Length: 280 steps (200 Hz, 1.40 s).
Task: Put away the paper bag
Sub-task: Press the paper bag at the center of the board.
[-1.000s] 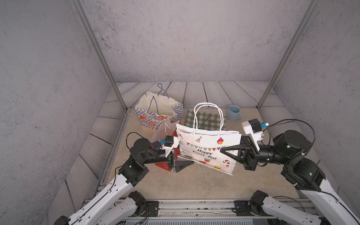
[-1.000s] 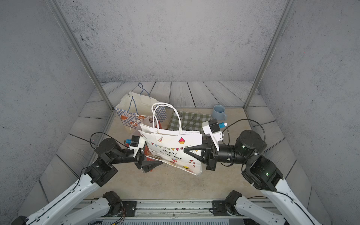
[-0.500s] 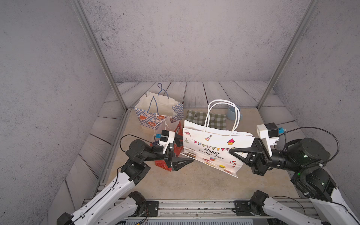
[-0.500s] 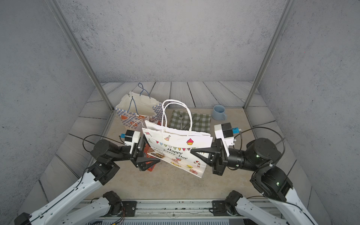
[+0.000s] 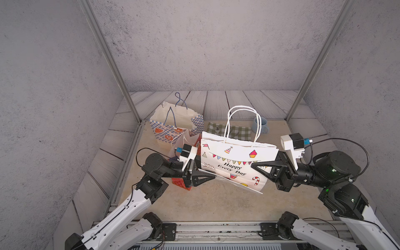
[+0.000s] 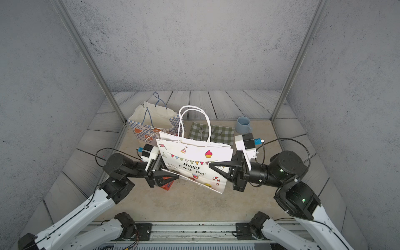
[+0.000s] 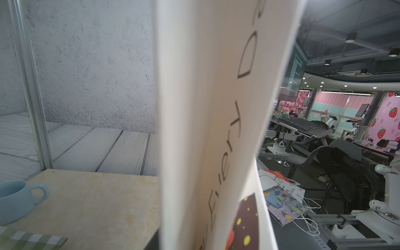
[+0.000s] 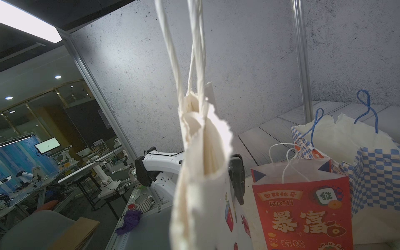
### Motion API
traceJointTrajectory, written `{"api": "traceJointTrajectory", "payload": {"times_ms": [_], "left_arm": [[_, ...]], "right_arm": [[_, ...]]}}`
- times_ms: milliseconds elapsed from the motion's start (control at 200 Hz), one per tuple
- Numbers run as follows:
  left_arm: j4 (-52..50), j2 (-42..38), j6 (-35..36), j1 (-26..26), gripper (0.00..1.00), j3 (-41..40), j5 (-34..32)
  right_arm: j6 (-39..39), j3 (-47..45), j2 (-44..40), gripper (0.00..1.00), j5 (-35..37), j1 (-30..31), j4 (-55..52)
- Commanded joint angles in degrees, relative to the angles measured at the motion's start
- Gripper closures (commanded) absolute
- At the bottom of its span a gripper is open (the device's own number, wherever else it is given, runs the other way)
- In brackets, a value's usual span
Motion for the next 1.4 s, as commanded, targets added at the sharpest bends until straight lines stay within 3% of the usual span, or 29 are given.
{"api": "traceJointTrajectory", "payload": {"times_ms": [0, 245, 535, 590, 786, 946, 1046, 1111, 1396], "left_arm": [[1.5, -0.7, -0.8, 0.4, 0.6, 1.6, 1.0], [0.7, -0.3, -0.7, 0.4, 0.74, 1.9, 1.2], [-2.7, -0.4, 2.7, 0.4, 1.0, 2.2, 0.7], [-2.9, -0.6, 3.0, 0.4, 1.0, 2.3, 0.5], [-6.0, -1.4, 6.7, 0.4, 1.0, 2.7, -2.1], [-7.3, -3.8, 10.1, 0.4, 1.0, 3.0, -7.6], [-7.4, -4.4, 10.6, 0.4, 1.0, 3.5, -8.8], [-7.4, -4.4, 10.7, 0.4, 1.0, 4.2, -8.8], [-7.1, -3.8, 10.1, 0.4, 1.0, 5.9, -8.5]], "right_arm": [[-0.6, 0.0, -0.2, 1.0, -0.6, 0.2, 0.6], [-3.4, 0.9, 0.6, 1.0, -0.3, 0.2, -1.4], [-6.8, 1.7, 0.6, 0.9, 1.1, 0.2, -3.5], [-7.3, 1.8, 0.5, 0.87, 1.7, 0.2, -3.8], [-9.6, 2.5, -1.2, 0.36, 7.8, 0.2, -6.8], [-17.1, 1.5, -7.1, 0.16, 16.1, 0.2, -14.2], [-22.5, -1.6, -11.7, 0.14, 25.3, 0.2, -18.4], [-24.1, -3.6, -13.3, 0.14, 27.3, 0.2, -20.8], [-21.7, -9.4, -10.8, 0.14, 13.5, 0.3, -18.6]]}}
